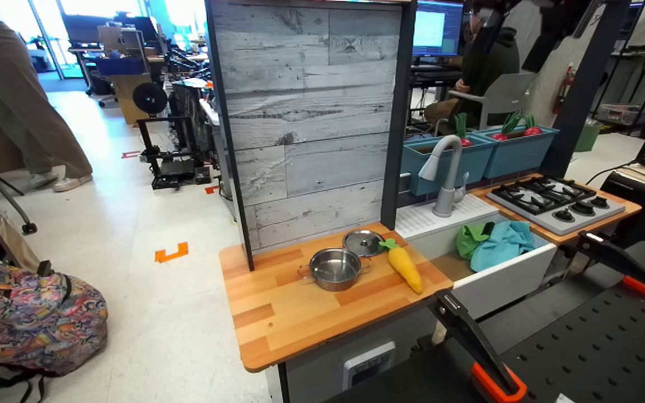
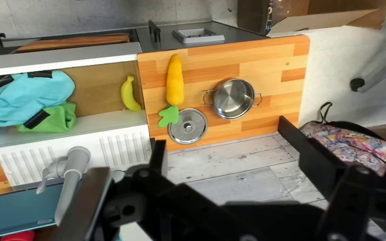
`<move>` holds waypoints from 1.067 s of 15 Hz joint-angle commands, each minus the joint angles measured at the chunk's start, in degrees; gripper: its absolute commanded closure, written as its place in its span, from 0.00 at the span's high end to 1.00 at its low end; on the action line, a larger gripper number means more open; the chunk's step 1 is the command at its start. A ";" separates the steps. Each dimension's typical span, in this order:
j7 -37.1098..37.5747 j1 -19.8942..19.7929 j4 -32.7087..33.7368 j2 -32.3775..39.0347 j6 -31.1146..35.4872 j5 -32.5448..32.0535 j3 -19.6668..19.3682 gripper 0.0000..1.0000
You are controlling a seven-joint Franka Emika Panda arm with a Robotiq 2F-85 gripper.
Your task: Put the lid on the pot
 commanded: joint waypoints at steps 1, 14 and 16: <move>1.94 0.46 5.00 12.42 8.83 3.78 2.94 1.00; 4.67 -8.83 29.89 51.29 23.15 9.78 16.03 1.00; 7.01 -8.48 34.06 55.98 23.51 7.79 15.05 1.00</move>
